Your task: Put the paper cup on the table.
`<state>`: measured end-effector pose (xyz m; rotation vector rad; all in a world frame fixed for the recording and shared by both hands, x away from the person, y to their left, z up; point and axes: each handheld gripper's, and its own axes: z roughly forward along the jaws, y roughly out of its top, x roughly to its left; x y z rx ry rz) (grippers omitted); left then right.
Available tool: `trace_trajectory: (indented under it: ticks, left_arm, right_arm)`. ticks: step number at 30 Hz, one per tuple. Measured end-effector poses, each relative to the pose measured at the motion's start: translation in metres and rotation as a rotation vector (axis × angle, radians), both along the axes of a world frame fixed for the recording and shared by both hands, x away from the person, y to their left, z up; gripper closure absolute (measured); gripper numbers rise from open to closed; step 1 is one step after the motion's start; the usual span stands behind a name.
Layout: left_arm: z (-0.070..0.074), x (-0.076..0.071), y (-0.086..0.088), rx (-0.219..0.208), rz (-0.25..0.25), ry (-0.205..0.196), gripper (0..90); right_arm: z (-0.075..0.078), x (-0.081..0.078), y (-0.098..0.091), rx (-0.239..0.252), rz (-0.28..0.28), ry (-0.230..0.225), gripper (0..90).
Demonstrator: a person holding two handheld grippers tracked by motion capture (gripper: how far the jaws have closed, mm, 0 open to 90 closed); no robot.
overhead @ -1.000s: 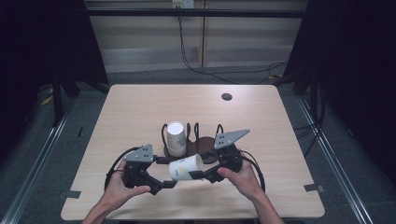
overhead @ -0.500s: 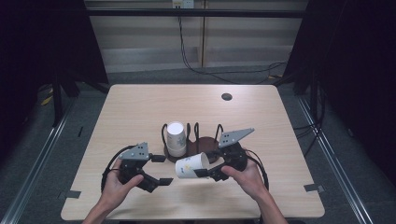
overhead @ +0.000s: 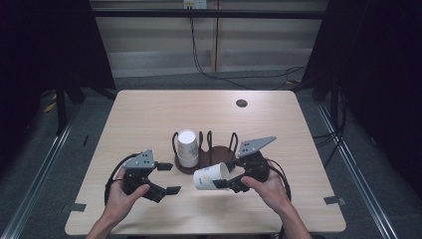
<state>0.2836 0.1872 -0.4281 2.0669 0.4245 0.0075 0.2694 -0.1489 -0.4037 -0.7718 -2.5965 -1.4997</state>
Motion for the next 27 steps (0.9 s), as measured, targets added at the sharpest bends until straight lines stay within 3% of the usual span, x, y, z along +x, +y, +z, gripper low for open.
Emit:
trace_trajectory:
  ticks: [27]
  left_arm:
    - [0.001, 0.007, 0.014, -0.025, 0.055, -0.012, 16.3]
  right_arm:
    - [-0.001, -0.008, -0.053, -0.071, -0.087, 0.048, 30.6]
